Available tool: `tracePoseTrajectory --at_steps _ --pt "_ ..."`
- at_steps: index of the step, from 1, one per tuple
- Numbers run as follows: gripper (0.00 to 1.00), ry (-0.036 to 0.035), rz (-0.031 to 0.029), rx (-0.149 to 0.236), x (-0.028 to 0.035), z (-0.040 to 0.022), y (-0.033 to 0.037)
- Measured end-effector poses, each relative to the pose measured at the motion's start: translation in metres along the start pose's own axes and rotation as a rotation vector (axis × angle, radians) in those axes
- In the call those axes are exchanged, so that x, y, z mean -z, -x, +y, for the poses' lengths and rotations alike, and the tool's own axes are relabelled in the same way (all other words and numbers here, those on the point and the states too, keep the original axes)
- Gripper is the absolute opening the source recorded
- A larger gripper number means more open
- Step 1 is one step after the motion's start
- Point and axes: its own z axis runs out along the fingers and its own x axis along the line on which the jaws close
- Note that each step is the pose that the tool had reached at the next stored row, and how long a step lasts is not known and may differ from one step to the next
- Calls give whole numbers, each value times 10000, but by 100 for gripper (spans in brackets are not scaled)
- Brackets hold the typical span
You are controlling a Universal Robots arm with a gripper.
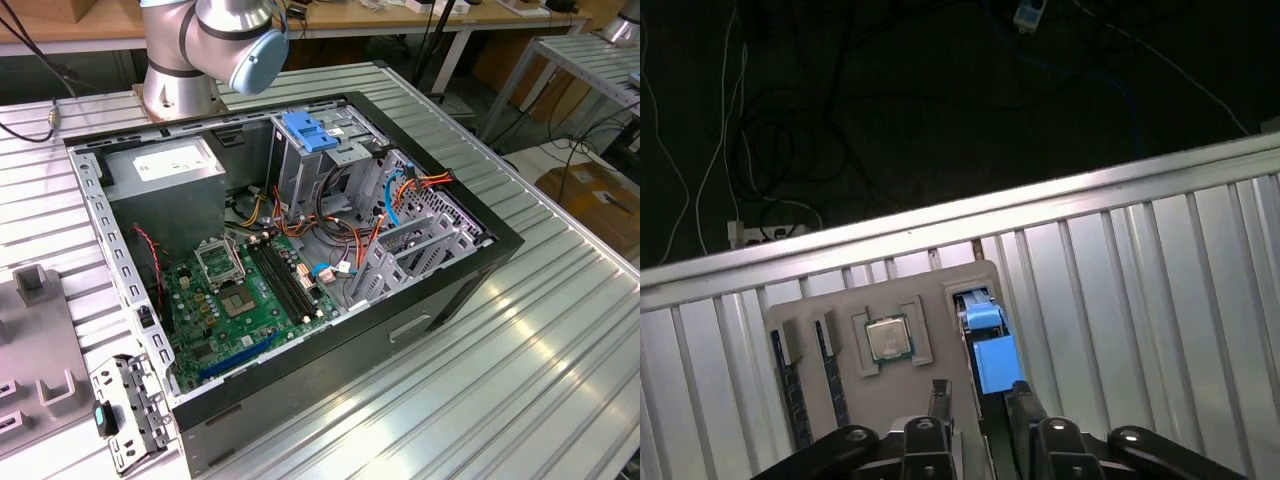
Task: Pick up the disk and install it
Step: 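Pick up the disk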
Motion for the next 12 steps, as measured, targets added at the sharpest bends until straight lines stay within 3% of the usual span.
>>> tracePoseTrajectory --at_steps 4,12 --pt "60 -14 1 775 -75 1 4" --pt "60 -28 0 1356 -95 0 4"
